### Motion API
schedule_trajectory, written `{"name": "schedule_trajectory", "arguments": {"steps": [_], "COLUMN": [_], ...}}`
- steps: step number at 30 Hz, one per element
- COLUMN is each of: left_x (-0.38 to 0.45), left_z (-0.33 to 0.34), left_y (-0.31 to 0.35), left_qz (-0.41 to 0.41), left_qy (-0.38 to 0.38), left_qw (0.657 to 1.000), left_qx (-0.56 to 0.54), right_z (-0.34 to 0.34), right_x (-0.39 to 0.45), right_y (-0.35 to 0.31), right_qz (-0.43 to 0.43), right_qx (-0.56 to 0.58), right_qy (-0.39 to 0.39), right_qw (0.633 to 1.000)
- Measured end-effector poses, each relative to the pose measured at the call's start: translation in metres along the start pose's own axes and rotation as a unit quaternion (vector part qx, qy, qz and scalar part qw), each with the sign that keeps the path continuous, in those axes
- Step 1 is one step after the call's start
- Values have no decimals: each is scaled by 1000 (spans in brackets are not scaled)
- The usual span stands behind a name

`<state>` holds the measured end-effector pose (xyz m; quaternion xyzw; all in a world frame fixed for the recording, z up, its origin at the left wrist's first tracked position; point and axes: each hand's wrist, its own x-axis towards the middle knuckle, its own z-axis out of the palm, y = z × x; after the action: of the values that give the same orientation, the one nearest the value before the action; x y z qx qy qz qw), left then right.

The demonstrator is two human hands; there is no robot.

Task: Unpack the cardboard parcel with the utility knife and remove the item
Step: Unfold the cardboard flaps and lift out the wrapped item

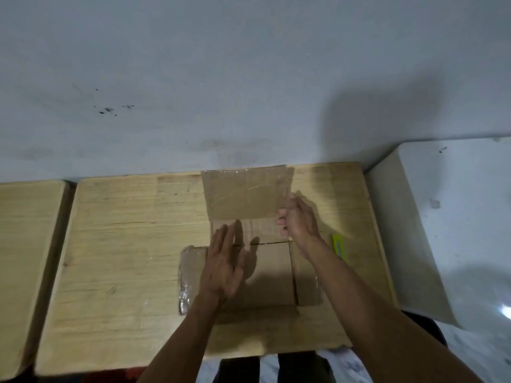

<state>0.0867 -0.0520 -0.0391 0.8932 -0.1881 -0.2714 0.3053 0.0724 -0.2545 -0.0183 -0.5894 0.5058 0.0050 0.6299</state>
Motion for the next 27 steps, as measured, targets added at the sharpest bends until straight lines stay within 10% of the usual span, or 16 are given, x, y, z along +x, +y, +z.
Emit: {"name": "schedule_trajectory", "arguments": {"steps": [4, 9, 27], "left_x": [-14, -29, -71], "left_z": [16, 21, 46], "left_y": [-13, -25, -72], "left_qz": [44, 40, 54], "left_qy": [-17, -49, 29], "left_qw": [990, 976, 954], "left_qx": [133, 207, 293], "right_z": [-8, -9, -3], "right_x": [-20, -63, -91], "right_y": [40, 92, 181], "right_qz": [-99, -309, -328], "right_qx": [-238, -491, -584], "right_qy": [9, 19, 67], "right_qw": [966, 814, 739]}}
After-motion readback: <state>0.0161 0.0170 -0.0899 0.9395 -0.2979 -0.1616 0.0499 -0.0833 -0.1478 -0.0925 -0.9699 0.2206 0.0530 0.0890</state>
